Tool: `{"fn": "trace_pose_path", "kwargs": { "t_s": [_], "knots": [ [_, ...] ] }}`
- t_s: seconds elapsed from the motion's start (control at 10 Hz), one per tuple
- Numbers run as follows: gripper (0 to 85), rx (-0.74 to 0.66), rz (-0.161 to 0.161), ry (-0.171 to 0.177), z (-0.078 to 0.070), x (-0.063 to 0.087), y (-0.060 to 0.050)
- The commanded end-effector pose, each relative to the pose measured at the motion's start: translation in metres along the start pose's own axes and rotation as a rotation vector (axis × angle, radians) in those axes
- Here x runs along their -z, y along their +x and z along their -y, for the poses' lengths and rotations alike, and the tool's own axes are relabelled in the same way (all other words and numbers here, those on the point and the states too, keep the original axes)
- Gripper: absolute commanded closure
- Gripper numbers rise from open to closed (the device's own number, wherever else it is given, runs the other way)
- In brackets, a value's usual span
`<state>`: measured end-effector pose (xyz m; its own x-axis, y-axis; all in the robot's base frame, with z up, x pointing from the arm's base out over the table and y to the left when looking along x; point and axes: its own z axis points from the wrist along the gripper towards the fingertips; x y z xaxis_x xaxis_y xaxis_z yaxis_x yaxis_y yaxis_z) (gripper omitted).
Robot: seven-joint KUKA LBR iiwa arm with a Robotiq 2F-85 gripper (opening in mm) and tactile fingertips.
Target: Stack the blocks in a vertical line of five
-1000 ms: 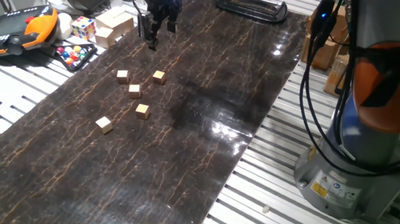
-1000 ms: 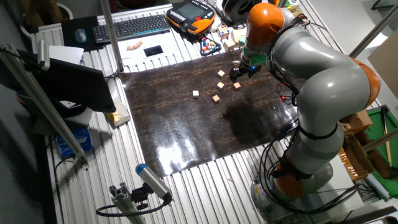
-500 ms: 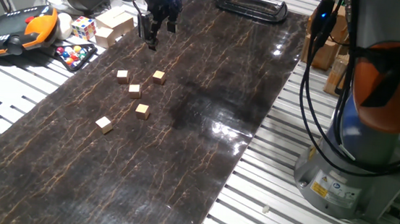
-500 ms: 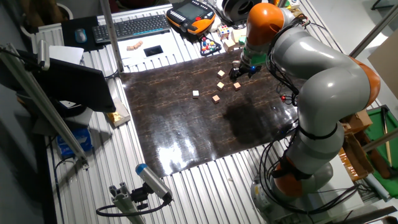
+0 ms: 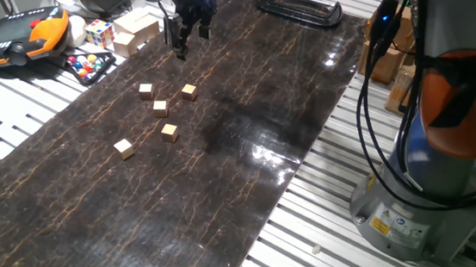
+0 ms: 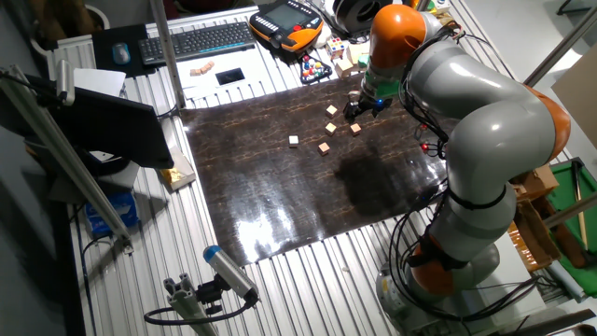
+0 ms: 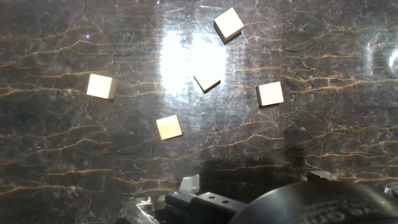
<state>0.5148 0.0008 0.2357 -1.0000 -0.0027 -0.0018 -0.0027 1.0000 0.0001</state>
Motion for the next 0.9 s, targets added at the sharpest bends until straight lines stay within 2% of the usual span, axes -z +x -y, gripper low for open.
{"fn": "trace_pose_path", "kwargs": {
  "t_s": [0.0, 0.5, 0.8],
  "knots": [
    [84.3, 0.027, -0.017, 0.046, 0.0, 0.0, 0.0],
    [84.3, 0.022, -0.03, 0.055, -0.006, 0.011, -0.003],
    [84.3, 0.029, -0.028, 0.053, -0.006, 0.01, -0.003]
  ]
}}
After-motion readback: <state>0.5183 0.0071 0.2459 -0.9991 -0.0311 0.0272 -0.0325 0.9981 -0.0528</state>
